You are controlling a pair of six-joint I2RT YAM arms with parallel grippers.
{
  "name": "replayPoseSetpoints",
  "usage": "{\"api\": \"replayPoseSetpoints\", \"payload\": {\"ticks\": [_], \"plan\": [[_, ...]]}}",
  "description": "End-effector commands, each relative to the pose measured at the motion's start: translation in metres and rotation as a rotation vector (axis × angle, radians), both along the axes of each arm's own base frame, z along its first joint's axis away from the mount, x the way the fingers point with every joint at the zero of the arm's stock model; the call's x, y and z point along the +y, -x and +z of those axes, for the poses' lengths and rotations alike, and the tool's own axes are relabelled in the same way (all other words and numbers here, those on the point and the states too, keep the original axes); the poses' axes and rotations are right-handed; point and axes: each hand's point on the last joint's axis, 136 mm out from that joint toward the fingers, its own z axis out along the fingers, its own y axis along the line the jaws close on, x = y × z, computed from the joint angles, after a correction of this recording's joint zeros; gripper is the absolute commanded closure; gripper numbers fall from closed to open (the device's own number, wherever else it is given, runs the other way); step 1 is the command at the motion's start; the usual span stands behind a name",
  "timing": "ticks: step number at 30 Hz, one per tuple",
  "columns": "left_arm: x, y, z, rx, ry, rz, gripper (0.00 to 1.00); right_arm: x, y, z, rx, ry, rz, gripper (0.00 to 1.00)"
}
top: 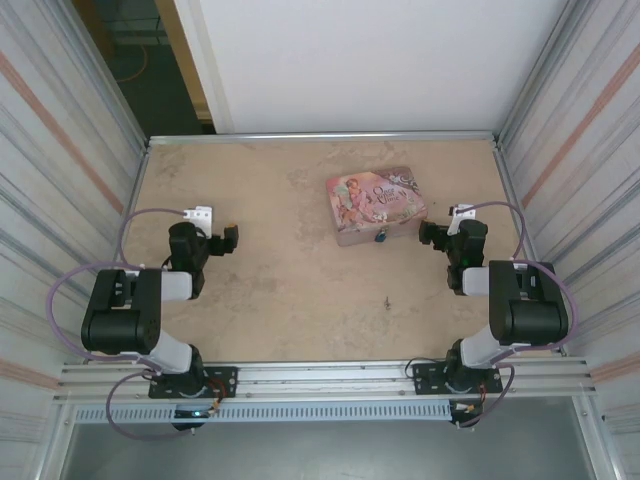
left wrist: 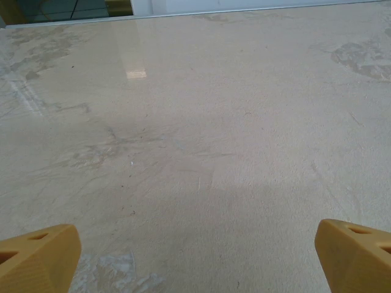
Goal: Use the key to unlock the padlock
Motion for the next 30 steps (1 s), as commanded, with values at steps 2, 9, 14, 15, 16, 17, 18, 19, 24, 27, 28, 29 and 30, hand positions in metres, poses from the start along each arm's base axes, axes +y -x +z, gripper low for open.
{"api": "replayPoseSetpoints", "payload": {"ticks": [2,9,14,15,16,17,18,19,24,27,28,29,30], "plan": [[-0.0009,-0.0045,0.0065,-0.018,-0.002,0.001,0.01,0.0005,-0.0045,0.0032,-0.008,-0.012,-0.009,0.01],[-0.001,-0.0045,0.0066,-0.018,-0.002,0.001,0.01,0.0005,-0.0046,0.0035,-0.009,-0.012,-0.009,0.01],[-0.0008,-0.0045,0.0067,-0.018,-0.002,0.002,0.01,0.0005,-0.0046,0.0033,-0.008,-0.012,-0.009,0.01],[-0.0009,-0.0045,0.0071,-0.02,-0.002,0.001,0.01,0.0006,-0.0049,0.004,-0.01,-0.012,-0.009,0.01],[-0.0007,-0.0046,0.0067,-0.018,-0.001,0.002,0.01,0.0005,-0.0045,0.0033,-0.008,-0.012,-0.009,0.01],[-0.0009,-0.0045,0.007,-0.019,-0.002,0.001,0.01,0.0005,-0.0046,0.0037,-0.009,-0.012,-0.009,0.01],[-0.0011,-0.0048,0.007,-0.019,-0.001,0.0,0.01,0.0006,-0.0048,0.0037,-0.009,-0.012,-0.009,0.01],[-0.0005,-0.0045,0.0066,-0.018,0.0,0.003,0.01,0.0007,-0.0047,0.0037,-0.009,-0.012,-0.009,0.01],[0.0,-0.0045,0.0065,-0.018,0.004,0.001,0.01,0.0004,-0.0046,0.0034,-0.009,-0.017,-0.008,0.01],[-0.0001,-0.0038,0.0077,-0.023,0.005,0.0,0.01,0.0001,-0.0041,0.0039,-0.011,-0.017,-0.007,0.01],[-0.0004,-0.0034,0.0077,-0.025,0.005,-0.002,0.01,0.0002,-0.0043,0.0046,-0.014,-0.018,-0.007,0.01],[-0.0016,-0.0027,0.0093,-0.033,0.006,-0.009,0.01,-0.0006,-0.0047,0.0055,-0.01,-0.017,-0.013,0.01],[-0.0031,-0.0012,0.0115,-0.041,0.003,-0.015,0.01,-0.0021,-0.0054,0.0072,-0.004,-0.019,-0.02,0.01]]}}
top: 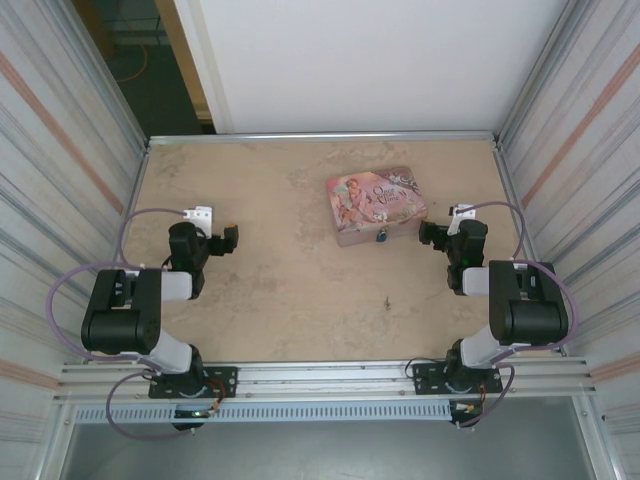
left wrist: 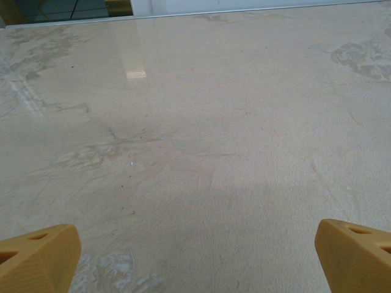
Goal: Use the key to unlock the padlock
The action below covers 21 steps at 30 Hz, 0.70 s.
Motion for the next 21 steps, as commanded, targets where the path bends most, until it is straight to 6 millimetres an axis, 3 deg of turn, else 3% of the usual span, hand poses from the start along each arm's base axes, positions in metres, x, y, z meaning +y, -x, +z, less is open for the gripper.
{"api": "replayPoseSetpoints", "payload": {"ticks": [1,7,12,16,21], "plan": [[-0.004,0.0,0.014,-0.049,-0.003,-0.014,0.01,-0.002,-0.006,0.008,0.001,-0.022,-0.022,0.01],[-0.005,0.007,0.037,-0.082,-0.035,0.002,0.01,-0.006,0.0,0.023,-0.025,-0.021,-0.042,0.01],[-0.008,0.011,0.067,-0.099,-0.049,0.024,0.01,-0.01,0.01,0.048,-0.041,-0.041,-0.071,0.01],[-0.012,0.007,0.088,-0.073,0.091,0.056,0.01,-0.01,0.019,0.067,-0.031,-0.107,-0.078,0.01],[-0.027,-0.002,0.101,0.089,0.324,0.08,0.01,-0.01,0.027,0.084,0.025,-0.238,-0.083,0.01]]}}
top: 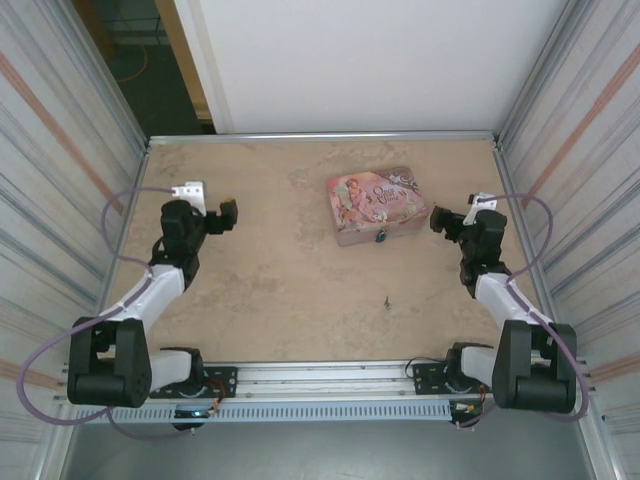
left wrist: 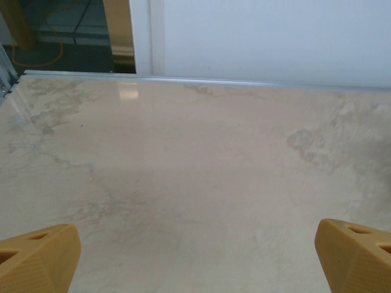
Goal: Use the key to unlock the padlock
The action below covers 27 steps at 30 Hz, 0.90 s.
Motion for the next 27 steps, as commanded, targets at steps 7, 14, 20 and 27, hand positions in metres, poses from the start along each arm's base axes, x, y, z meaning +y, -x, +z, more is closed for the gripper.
{"api": "replayPoseSetpoints", "payload": {"ticks": [7,14,20,27], "plan": [[-0.079,-0.003,-0.017,0.312,0.495,-0.123,0.01,0.022,0.004,0.013,0.119,-0.36,0.131,0.01],[-0.181,-0.012,-0.028,0.45,0.531,-0.347,0.01,0.037,-0.023,0.004,0.179,-0.447,0.243,0.01],[-0.243,-0.018,-0.041,0.525,0.558,-0.468,0.01,0.039,-0.051,-0.015,0.208,-0.49,0.282,0.01],[-0.298,-0.02,-0.058,0.613,0.586,-0.574,0.01,0.059,-0.073,-0.033,0.268,-0.509,0.38,0.01]]}}
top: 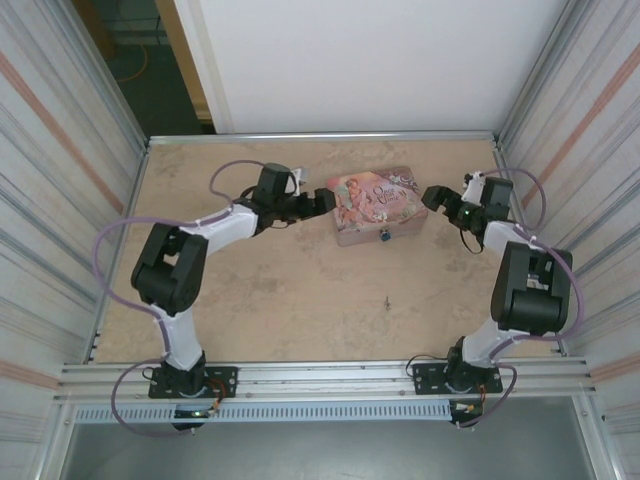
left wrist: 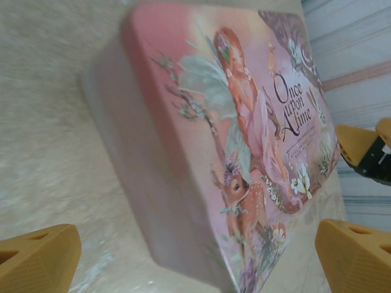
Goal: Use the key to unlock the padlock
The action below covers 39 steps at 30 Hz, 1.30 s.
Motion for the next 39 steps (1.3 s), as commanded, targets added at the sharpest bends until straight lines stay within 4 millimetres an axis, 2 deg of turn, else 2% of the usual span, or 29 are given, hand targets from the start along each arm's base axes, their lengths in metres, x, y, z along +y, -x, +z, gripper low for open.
{"api": "replayPoseSetpoints", "payload": {"ticks": [1,7,10,19,25,39], "plan": [[-0.026,0.001,0.007,0.024,0.059,-0.056,0.01,0.017,-0.012,0.009,-0.037,-0.014,0.082,0.01],[-0.059,0.008,0.001,0.044,0.081,-0.131,0.01,0.038,-0.018,0.002,-0.015,-0.036,0.166,0.01],[-0.069,0.012,-0.002,0.057,0.083,-0.158,0.01,0.047,-0.017,-0.002,-0.001,-0.031,0.199,0.01],[-0.071,0.014,0.001,0.058,0.087,-0.171,0.01,0.074,-0.001,-0.005,0.031,-0.036,0.282,0.01],[-0.061,0.014,0.01,0.034,0.073,-0.158,0.01,0.098,0.019,-0.002,0.044,-0.041,0.336,0.01],[0.0,0.013,0.019,0.016,0.054,-0.068,0.01,0.164,0.072,0.003,0.084,-0.043,0.418,0.01]]}}
